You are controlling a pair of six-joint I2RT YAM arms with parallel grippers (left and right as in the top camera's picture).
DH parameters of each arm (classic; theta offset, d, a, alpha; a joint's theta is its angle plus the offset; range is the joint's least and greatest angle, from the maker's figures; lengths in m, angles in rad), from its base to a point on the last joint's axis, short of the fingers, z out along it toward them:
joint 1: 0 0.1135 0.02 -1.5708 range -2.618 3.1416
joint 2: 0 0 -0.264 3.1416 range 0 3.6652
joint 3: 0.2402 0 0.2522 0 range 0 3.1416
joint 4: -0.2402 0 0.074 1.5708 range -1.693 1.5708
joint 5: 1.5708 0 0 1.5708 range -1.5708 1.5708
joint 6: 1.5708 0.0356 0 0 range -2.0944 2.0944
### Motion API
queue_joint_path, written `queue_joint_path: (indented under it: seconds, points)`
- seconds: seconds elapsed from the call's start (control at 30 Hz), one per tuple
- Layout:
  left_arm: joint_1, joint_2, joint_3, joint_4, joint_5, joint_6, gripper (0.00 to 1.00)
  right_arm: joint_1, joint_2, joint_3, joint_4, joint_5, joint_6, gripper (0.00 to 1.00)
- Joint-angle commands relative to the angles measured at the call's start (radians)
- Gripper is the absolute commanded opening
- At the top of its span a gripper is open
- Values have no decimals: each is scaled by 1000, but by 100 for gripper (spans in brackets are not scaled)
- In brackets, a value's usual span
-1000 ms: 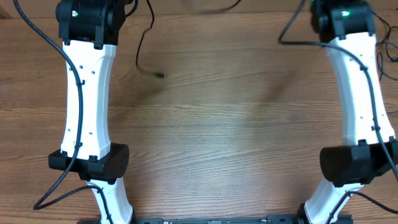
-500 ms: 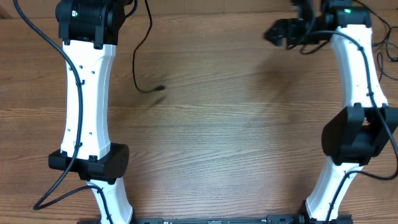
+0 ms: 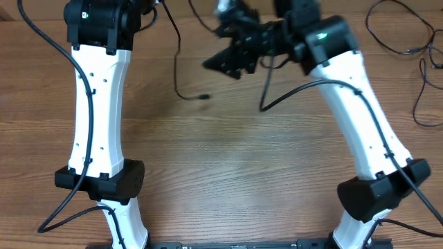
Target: Untangle cables
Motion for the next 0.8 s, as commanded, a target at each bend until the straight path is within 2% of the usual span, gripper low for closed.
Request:
queue_joint_path:
  seconds: [0.0,0.1,0.2,0.27,0.43,0.73,0.77]
  points:
    - [-13,-8,9,-37,105,-53,4,66,8,5,21,143,-20,84]
    - [-14,-8,9,-74,233,-66,4,99,8,5,27,176,-19,83]
    - [-18,-7,9,-100,291,-66,4,117,8,4,26,173,-12,60]
    - [-27,-6,9,-122,281,-66,4,128,10,3,26,173,-12,47]
    - [-53,-4,9,-153,278,-66,4,141,10,3,30,173,-12,50]
    - [-93,-4,9,-154,267,-66,4,141,10,3,34,173,11,51]
    - [-96,-4,9,-154,253,-66,4,141,10,3,35,173,14,29]
